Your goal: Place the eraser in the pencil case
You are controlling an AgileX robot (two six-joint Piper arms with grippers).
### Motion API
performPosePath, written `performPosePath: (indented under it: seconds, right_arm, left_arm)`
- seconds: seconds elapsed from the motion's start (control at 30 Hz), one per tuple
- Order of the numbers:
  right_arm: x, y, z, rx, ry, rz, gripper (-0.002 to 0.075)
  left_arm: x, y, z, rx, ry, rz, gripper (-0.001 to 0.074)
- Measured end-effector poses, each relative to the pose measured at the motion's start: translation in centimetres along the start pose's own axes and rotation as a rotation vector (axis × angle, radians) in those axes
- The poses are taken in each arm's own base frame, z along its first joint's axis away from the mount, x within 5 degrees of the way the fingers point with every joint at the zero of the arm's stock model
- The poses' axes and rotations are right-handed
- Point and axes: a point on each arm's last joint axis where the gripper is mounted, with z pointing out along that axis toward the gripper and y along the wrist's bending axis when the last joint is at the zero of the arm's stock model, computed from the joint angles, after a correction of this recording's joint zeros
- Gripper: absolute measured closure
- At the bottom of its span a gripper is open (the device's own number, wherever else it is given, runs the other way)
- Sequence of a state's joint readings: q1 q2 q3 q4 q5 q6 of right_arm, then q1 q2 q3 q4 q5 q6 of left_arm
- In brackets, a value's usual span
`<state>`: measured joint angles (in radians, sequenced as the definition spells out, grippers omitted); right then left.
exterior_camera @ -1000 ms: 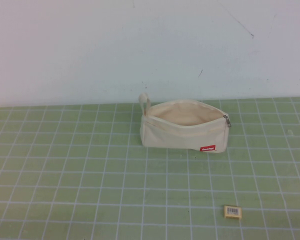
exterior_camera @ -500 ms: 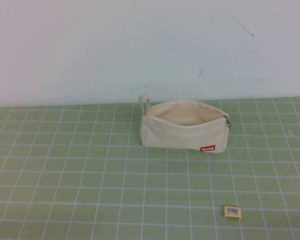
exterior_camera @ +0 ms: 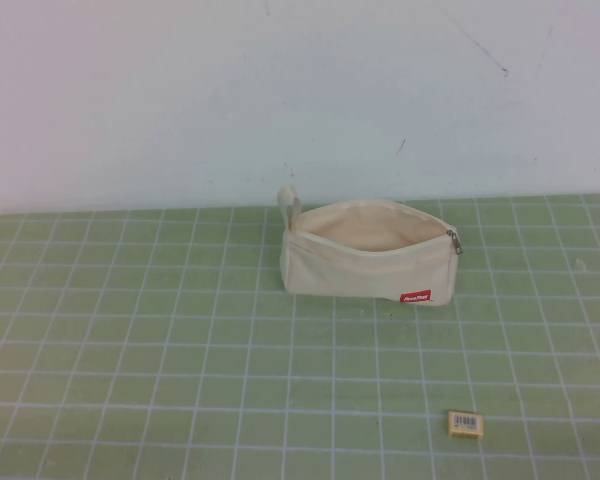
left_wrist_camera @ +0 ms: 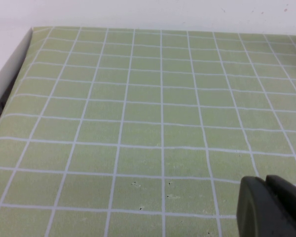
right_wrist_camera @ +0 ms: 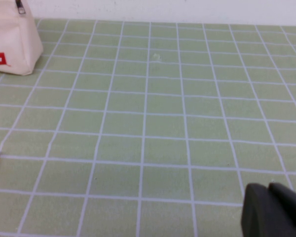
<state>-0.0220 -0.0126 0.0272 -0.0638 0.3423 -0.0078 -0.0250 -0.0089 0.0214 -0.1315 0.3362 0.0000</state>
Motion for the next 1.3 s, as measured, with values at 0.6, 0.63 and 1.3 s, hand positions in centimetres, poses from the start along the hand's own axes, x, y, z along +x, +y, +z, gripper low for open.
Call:
performPosePath:
  seconds: [0.6, 0.63, 1.3]
  right_arm:
    - [0.0, 0.0, 0.0, 0.0, 0.0, 0.0, 0.0727]
    - [0.0, 0.0, 0.0, 0.0, 0.0, 0.0, 0.0727]
    - [-5.4, 0.0, -1.8, 0.01, -0.64, -0.016, 0.0727]
  left_arm:
    - [0.0, 0.0, 0.0, 0.0, 0.0, 0.0, 0.0736]
    - [0.0, 0.0, 0.0, 0.0, 0.0, 0.0, 0.0736]
    - [0.0, 0.0, 0.0, 0.0, 0.0, 0.0, 0.0736]
